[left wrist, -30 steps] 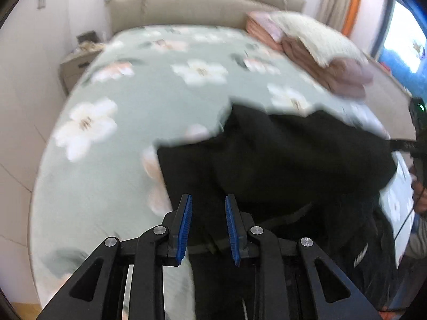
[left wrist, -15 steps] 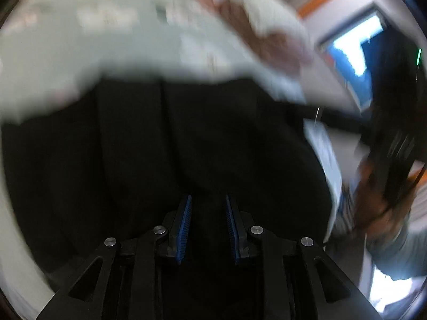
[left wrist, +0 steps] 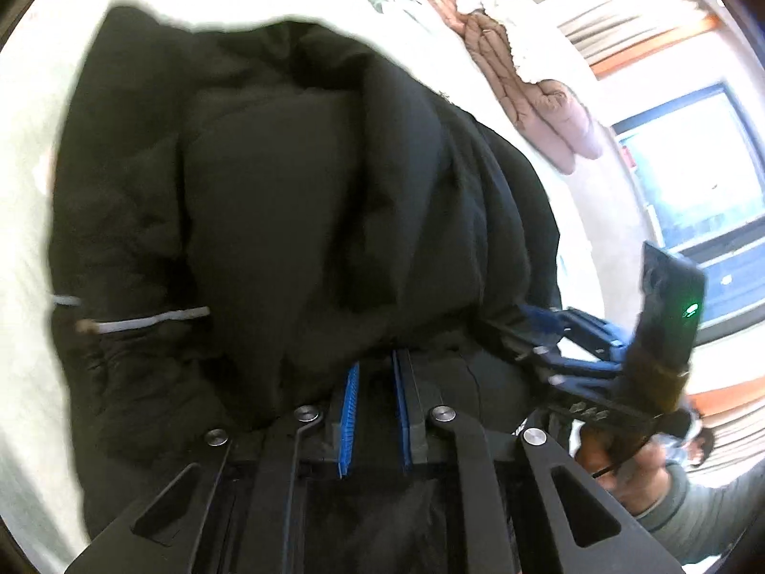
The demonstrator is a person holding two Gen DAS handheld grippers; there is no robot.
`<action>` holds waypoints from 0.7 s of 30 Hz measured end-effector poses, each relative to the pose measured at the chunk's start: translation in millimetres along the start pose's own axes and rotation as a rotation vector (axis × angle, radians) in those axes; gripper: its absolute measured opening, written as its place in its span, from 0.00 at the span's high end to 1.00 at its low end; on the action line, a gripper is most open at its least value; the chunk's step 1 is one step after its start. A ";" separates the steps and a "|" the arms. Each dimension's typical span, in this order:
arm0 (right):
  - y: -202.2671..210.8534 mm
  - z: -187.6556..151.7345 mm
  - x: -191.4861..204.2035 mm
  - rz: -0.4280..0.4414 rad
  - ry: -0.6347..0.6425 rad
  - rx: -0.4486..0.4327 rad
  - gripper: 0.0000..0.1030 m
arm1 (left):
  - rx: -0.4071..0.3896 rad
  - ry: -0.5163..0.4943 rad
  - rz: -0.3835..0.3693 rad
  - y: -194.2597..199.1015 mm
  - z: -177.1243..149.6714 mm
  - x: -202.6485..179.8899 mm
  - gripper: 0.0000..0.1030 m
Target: Fold large clothes
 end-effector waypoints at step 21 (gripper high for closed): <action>-9.4 -27.4 15.1 0.004 -0.020 -0.217 0.44 | -0.266 -0.191 0.109 -3.0 -21.6 1.1 0.38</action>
Point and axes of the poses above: each gripper's, at about its wrist camera, not at the fingertips, and y roughly against the way its jaws point, x to its left, z to its top, the point moved 9 cm from there along -y, roughly the way its jaws point, and after that the axes turned 12 degrees about y, right-handed, at the moved point
